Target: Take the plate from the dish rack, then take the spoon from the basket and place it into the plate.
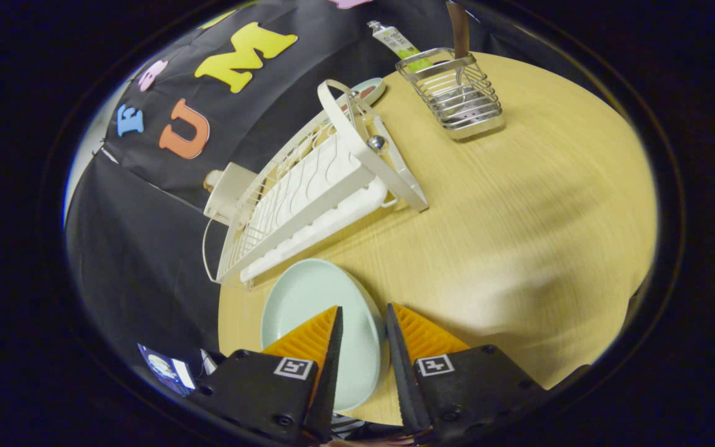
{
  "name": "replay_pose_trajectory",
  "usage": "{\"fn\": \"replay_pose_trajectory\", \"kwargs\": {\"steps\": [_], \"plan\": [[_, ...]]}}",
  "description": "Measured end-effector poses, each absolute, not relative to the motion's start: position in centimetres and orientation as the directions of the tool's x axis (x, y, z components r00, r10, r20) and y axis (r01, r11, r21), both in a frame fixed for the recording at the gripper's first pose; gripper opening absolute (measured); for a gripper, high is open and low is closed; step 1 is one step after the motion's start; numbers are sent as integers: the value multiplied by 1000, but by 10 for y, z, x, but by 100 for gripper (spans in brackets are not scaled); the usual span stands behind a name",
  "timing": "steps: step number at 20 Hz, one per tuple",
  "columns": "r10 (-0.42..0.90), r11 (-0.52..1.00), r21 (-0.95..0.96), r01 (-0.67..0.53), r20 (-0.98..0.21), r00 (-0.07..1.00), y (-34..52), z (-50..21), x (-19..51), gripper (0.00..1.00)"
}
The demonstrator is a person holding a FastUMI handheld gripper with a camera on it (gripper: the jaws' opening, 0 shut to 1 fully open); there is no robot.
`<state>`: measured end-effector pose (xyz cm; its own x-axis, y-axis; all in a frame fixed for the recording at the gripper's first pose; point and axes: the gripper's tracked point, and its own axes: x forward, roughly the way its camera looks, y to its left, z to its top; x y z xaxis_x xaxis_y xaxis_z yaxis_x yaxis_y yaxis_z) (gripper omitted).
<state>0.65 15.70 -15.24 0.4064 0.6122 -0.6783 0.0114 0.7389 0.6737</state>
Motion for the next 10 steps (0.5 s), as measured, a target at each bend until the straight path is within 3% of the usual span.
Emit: {"fn": "replay_pose_trajectory", "kwargs": {"steps": [4, 7, 10], "plan": [[567, 782, 619, -69, -662, 491, 138, -138, 3, 57], [451, 871, 463, -162, -625, 638, 110, -121, 9, 71], [299, 946, 274, -175, -520, 800, 72, -93, 20, 85]]}}
